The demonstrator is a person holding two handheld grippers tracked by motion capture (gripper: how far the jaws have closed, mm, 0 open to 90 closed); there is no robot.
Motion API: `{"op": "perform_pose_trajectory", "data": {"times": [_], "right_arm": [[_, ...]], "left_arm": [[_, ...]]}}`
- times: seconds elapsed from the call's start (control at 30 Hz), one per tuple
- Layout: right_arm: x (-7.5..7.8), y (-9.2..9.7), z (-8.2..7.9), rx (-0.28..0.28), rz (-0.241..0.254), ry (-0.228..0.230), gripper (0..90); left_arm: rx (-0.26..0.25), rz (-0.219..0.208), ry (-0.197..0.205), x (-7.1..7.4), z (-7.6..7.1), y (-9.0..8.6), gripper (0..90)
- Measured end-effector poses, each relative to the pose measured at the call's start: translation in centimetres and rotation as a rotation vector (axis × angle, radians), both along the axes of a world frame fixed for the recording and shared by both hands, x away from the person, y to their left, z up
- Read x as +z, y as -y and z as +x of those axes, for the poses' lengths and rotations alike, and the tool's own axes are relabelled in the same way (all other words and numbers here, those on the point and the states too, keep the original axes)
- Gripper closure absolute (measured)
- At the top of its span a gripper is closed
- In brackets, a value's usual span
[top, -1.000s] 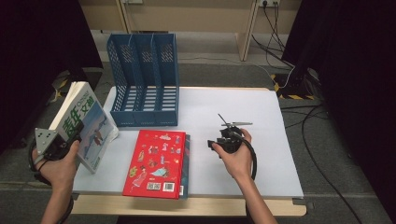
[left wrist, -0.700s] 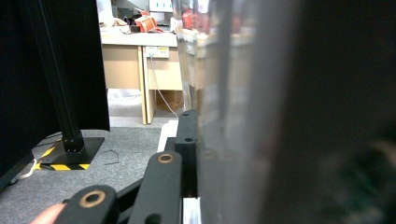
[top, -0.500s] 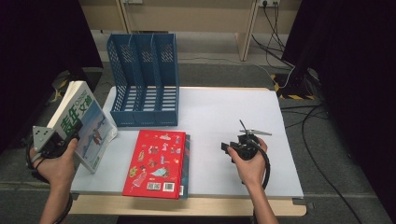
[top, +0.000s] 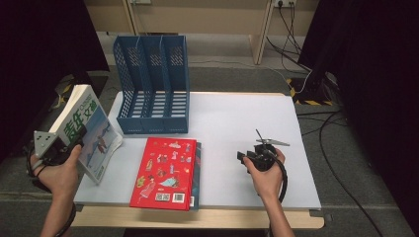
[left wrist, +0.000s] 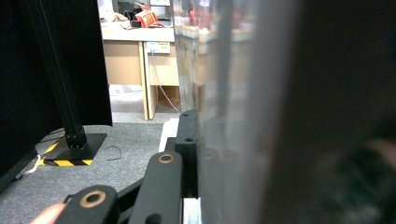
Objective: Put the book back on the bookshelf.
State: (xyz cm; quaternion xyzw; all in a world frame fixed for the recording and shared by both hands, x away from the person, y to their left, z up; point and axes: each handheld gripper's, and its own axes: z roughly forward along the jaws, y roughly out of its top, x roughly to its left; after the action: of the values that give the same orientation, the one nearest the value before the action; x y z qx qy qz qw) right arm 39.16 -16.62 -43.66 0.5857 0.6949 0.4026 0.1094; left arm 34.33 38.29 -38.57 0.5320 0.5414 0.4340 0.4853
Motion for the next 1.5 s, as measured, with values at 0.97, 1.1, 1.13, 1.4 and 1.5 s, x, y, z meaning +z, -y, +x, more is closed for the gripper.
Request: {"op": "perform_pose_trajectory", "data": {"times": [0.97, 1.1, 1.13, 1.4, 1.5], "right_arm": [[-0.4, 0.0, -0.1, 0.003, -0.002, -0.002, 56.3], [-0.4, 0.0, -0.1, 0.004, -0.001, -0.002, 56.3], [-0.4, 0.0, -0.1, 0.005, -0.001, 0.000, 56.3], [-0.4, 0.0, -0.1, 0.005, 0.000, 0.001, 56.3], [-0.4, 0.0, -0.1, 0.004, 0.001, 0.002, 56.3]], "left_arm": [[-0.019, 0.001, 0.007, 2.3, 0.7, 0.5, 73.6], [-0.018, 0.001, 0.008, 2.5, 0.8, 0.5, 73.6], [-0.019, 0.001, 0.007, 2.6, 0.9, 0.5, 73.6], [-0.024, 0.000, 0.011, 3.0, 1.1, 0.6, 73.6], [-0.025, 0.002, 0.018, 3.3, 1.2, 0.7, 73.6]]}}
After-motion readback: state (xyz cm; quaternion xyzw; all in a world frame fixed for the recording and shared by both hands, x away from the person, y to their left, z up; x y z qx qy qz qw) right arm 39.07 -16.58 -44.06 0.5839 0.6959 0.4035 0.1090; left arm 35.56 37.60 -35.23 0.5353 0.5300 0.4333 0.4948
